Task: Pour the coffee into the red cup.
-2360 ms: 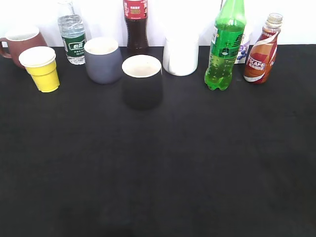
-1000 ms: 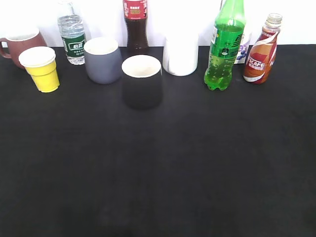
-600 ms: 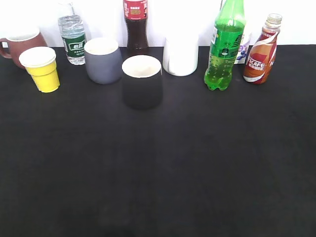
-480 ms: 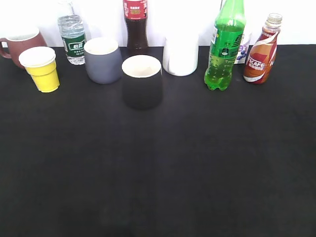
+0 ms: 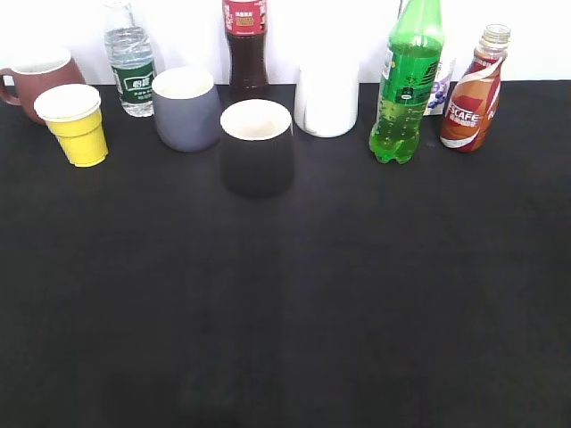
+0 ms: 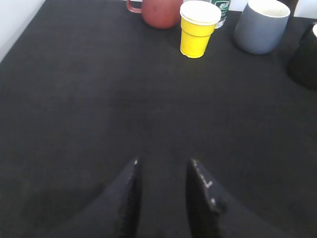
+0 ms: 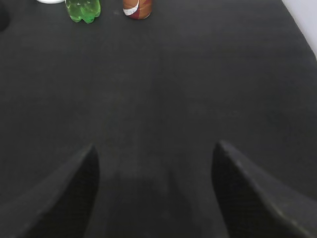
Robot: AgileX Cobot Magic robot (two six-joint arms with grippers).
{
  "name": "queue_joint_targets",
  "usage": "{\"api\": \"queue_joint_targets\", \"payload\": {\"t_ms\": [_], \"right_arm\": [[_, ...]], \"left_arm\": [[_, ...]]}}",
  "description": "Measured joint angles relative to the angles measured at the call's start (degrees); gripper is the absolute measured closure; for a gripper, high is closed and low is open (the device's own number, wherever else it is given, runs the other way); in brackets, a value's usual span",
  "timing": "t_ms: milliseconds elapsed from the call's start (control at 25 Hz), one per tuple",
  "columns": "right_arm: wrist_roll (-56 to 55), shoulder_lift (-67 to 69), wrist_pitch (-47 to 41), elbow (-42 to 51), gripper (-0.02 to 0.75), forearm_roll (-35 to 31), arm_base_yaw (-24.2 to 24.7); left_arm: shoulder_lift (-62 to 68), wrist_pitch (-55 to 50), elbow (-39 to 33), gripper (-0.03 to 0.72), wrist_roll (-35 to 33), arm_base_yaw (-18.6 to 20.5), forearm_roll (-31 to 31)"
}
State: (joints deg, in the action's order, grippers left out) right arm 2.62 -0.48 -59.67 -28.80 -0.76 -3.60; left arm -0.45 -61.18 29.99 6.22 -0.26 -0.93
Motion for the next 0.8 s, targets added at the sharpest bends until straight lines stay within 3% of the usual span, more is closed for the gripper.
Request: {"api": "queue_joint_targets", "payload": {"t_ms": [800], "right_arm": [[0.0, 0.0, 0.0, 0.0, 0.182, 0.0, 0.0]], "left_arm": [[0.0, 0.0, 0.0, 0.449, 0.0, 0.06, 0.0]]}}
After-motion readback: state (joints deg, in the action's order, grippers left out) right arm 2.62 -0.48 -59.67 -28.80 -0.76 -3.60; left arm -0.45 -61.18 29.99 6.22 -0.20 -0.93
